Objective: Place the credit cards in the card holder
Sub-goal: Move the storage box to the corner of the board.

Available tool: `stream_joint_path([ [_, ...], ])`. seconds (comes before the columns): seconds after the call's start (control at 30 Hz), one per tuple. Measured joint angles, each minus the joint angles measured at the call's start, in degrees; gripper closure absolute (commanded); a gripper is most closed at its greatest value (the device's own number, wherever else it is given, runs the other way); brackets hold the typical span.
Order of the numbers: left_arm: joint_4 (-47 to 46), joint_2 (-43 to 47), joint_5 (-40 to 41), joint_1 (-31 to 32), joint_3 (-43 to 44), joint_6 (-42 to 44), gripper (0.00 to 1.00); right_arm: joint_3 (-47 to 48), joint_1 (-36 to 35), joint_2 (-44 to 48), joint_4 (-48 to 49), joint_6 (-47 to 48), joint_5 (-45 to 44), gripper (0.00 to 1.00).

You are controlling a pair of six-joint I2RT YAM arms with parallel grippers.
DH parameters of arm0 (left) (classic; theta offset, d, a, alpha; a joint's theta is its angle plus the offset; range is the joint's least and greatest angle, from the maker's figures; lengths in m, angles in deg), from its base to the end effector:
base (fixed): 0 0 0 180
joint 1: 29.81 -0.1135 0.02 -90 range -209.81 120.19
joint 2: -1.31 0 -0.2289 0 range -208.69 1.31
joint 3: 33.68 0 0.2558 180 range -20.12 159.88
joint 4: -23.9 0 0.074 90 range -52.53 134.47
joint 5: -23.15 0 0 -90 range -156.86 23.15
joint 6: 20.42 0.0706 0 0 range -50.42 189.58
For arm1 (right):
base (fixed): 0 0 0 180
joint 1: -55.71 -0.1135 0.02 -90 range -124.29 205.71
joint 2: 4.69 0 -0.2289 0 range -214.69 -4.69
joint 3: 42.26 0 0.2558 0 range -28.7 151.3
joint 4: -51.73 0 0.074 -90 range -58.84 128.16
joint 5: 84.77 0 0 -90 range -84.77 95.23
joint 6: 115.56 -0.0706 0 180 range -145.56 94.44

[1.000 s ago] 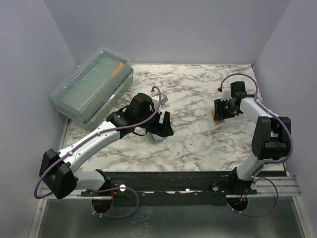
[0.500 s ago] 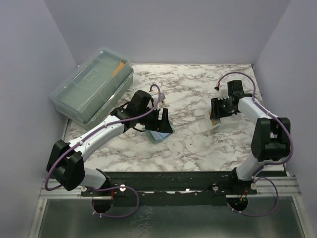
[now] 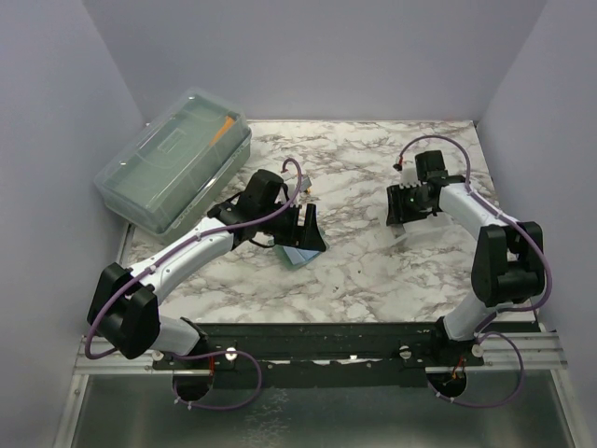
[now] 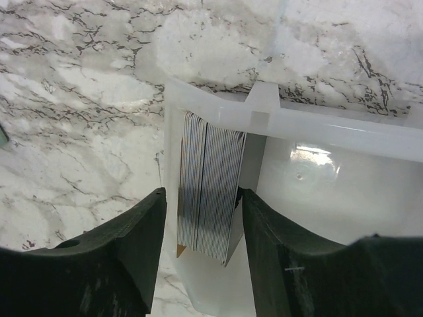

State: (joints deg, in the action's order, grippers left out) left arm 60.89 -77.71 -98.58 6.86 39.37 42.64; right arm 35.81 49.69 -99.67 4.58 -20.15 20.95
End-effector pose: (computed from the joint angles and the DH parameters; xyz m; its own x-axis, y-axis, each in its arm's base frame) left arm 0.2416 -0.2262 0.2203 -0.8573 0.1579 -0.4900 0.4804 0.5877 -0.6511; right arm 0.3428 0.0554 0.1395 -0.8697 -0.1830 -0.4585 -0.3022 0.9318 0.2013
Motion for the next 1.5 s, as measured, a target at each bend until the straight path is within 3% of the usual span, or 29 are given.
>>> stream_joint_path([
  [0.13, -0.17, 0.0, -0.39, -0.22, -0.07, -0.02, 0.24, 0.76, -3.52, -0.07, -0.74, -1.73, -5.38, 0.4],
  [0.17, -0.17, 0.0, -0.42, -0.24, -0.07, -0.02, 0.24, 0.87, -4.57, -0.13, -0.76, -2.16, -6.95, 0.33],
  [0.2, -0.2, 0.0, -0.48, -0.24, -0.11, -0.02, 0.24, 0.92, -5.57, -0.24, -0.76, -2.62, -8.35, 0.06],
  [0.23, -0.22, 0.0, -0.59, -0.28, -0.15, -0.04, 0.24, 0.92, -6.49, -0.42, -0.76, -3.08, -9.6, 0.01],
  [0.47, -0.22, 0.0, -1.44, -0.59, -0.31, -0.04, 0.24, 0.94, -12.39, -4.48, -0.74, -5.66, -18.53, 0.02],
  [0.57, -0.24, 0.0, -1.53, -0.61, -0.33, -0.07, 0.24, 0.94, -13.7, -6.16, -0.57, -6.64, -22.82, 0.12],
  [0.63, -0.28, 0.0, -1.55, -0.63, -0.39, -0.07, 0.24, 0.94, -13.92, -7.1, -0.63, -7.08, -25.68, 0.17],
  [0.8, -0.35, 0.02, -1.55, -0.72, -0.44, -0.04, 0.24, 1.16, -13.9, -7.56, -0.55, -6.93, -31.45, 0.17],
  [1.1, -0.63, 0.07, -1.6, -0.94, -0.52, -0.04, 0.24, 0.98, -12.96, -8.07, 2.03, -2.45, -36.48, 0.3],
  [1.37, -0.68, 0.17, -1.73, -0.96, -0.83, -0.07, 0.24, 0.24, -8.02, -8.39, 6.84, 5.66, -36.92, 0.28],
  [1.5, -0.68, 0.17, -1.75, -0.96, -0.83, -0.07, 0.24, -0.87, -4.63, -7.78, 9.62, 9.53, -35.87, 0.08],
])
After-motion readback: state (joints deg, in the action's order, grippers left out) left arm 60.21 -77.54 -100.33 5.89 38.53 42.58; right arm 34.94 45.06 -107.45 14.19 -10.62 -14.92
